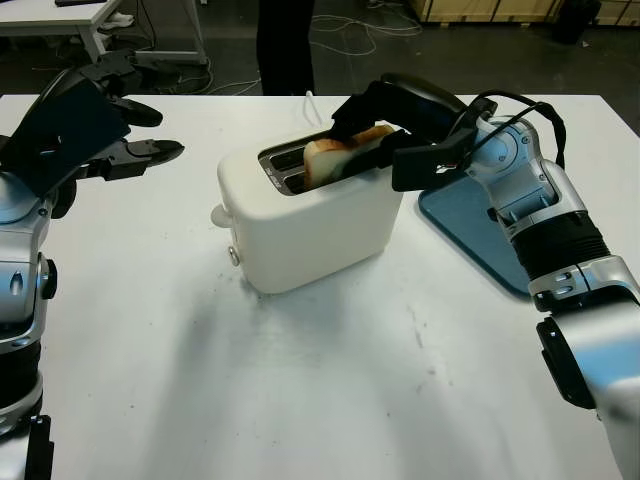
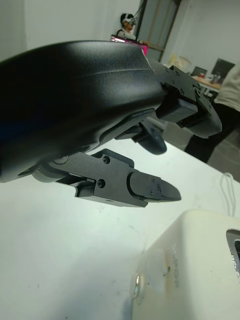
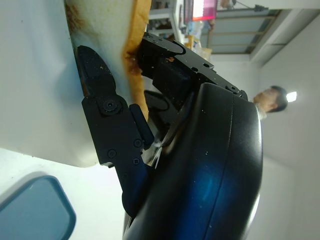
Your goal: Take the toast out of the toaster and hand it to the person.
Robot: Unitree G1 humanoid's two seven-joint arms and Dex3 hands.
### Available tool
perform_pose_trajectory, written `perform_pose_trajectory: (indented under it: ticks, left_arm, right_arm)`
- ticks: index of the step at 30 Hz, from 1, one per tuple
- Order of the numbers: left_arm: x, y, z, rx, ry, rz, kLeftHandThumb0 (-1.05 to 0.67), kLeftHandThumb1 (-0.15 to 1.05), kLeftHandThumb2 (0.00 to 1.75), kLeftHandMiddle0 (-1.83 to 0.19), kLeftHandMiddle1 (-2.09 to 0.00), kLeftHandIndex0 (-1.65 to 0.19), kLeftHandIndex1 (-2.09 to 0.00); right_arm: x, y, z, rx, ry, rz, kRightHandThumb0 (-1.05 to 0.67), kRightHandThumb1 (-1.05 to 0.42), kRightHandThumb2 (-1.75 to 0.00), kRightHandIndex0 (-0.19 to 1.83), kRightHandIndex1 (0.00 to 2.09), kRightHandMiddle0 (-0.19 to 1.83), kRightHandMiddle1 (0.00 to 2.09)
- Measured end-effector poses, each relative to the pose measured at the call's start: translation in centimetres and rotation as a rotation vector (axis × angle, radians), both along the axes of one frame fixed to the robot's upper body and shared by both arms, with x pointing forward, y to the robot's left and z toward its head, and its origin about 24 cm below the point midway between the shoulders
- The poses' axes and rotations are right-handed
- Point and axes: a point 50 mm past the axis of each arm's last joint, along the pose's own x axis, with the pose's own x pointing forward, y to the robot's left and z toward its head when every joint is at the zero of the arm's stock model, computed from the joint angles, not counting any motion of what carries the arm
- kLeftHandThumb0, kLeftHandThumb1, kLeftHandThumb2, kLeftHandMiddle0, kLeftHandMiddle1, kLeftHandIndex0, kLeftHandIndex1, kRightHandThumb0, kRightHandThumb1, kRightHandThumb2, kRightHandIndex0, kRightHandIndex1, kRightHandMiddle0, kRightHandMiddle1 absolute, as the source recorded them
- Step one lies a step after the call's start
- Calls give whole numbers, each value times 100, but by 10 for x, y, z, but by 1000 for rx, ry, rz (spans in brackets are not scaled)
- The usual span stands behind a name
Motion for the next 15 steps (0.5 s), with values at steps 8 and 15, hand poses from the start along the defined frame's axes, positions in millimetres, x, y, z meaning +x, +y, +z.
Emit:
perform_pose_trajectory:
  ticks: [8,15]
  left_arm:
    - [0,0,0,-3,2,2,-3,86,23,-5,-104,-22,-57]
    - [0,0,-1,-5,4,3,-5,85,23,-5,-104,-21,-57]
  right_arm:
    - [-4,5,1,-17,-6,70,-40,-74,-1,123,174,97,174]
    - [-4,0,3,80,-31,103,-12,-84,-7,120,175,97,175]
